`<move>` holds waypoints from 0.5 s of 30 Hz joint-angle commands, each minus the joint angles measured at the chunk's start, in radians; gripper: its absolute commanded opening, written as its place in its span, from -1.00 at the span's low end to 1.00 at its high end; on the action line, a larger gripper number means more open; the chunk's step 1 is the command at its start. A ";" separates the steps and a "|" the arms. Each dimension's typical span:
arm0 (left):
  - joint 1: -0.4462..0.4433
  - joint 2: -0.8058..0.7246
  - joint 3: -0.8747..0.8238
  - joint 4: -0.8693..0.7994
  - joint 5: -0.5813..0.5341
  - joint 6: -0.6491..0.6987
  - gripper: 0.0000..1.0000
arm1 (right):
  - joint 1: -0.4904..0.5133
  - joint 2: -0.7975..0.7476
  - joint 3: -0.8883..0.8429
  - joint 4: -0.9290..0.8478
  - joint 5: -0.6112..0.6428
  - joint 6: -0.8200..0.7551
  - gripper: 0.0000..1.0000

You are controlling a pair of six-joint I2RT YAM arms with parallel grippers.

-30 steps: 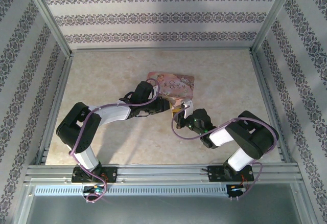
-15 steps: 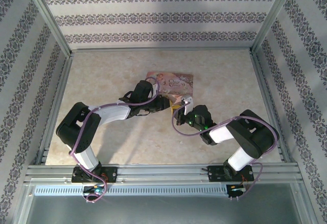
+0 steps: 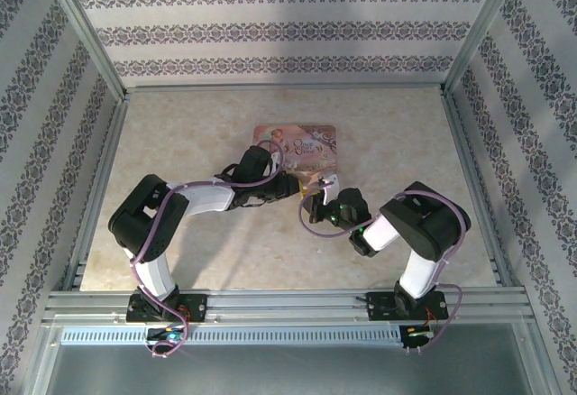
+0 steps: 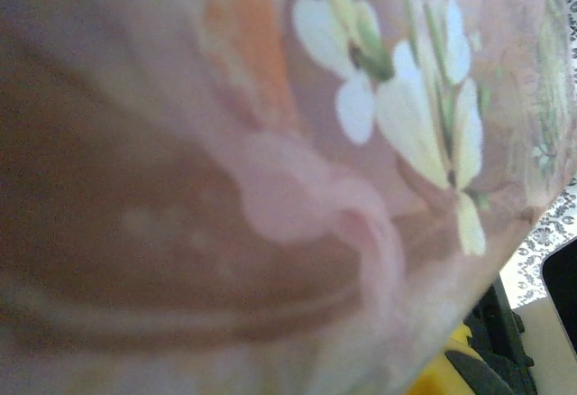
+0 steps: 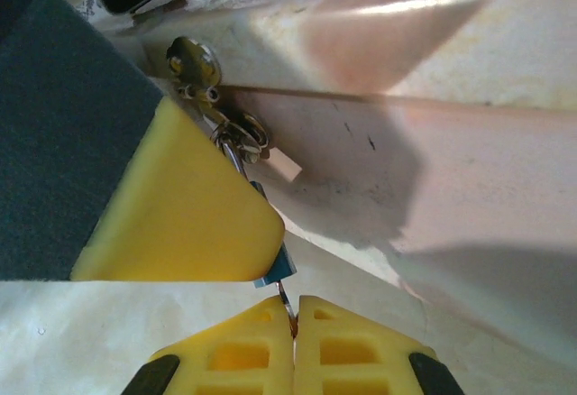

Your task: Unlock the padlock with the key

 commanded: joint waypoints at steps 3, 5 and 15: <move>-0.025 0.021 -0.027 0.119 0.115 -0.052 -0.58 | 0.038 0.053 0.029 0.164 0.016 0.056 -1.00; -0.024 0.026 -0.034 0.125 0.112 -0.054 -0.57 | 0.044 0.066 0.029 0.164 0.027 0.064 -1.00; -0.009 -0.010 -0.081 0.157 0.078 -0.065 -0.27 | 0.060 0.101 -0.008 0.164 0.054 0.088 -1.00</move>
